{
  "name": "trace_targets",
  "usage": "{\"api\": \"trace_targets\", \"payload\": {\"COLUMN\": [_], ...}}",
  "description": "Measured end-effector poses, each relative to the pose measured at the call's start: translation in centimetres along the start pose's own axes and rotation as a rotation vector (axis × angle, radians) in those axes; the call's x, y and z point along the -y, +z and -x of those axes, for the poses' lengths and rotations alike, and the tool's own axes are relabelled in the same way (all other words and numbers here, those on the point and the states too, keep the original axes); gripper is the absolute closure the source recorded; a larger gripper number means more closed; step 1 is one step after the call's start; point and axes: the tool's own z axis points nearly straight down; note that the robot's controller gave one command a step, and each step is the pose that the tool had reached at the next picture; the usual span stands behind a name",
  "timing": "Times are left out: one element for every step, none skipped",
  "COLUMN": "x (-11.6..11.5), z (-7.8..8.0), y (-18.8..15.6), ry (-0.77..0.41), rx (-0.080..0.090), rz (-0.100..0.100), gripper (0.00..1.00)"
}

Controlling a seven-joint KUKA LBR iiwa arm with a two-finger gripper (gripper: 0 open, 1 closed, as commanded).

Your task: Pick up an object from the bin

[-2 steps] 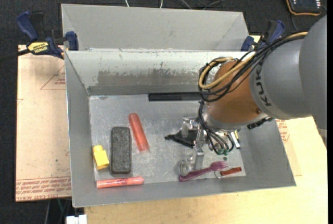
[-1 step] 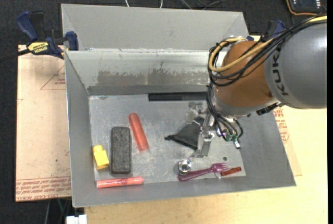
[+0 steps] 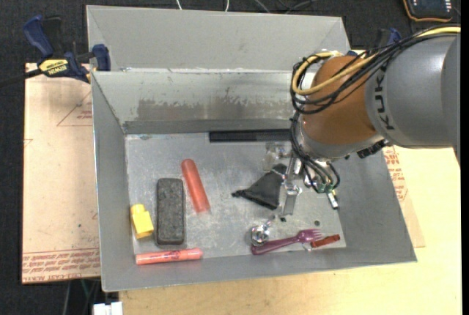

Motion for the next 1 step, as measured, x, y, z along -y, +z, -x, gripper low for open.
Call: {"api": "trace_targets", "payload": {"x": [0.86], "z": [-0.68], "y": [2.89], "ry": [0.158], "rx": [0.021], "rz": [0.003], "gripper": [0.00]}}
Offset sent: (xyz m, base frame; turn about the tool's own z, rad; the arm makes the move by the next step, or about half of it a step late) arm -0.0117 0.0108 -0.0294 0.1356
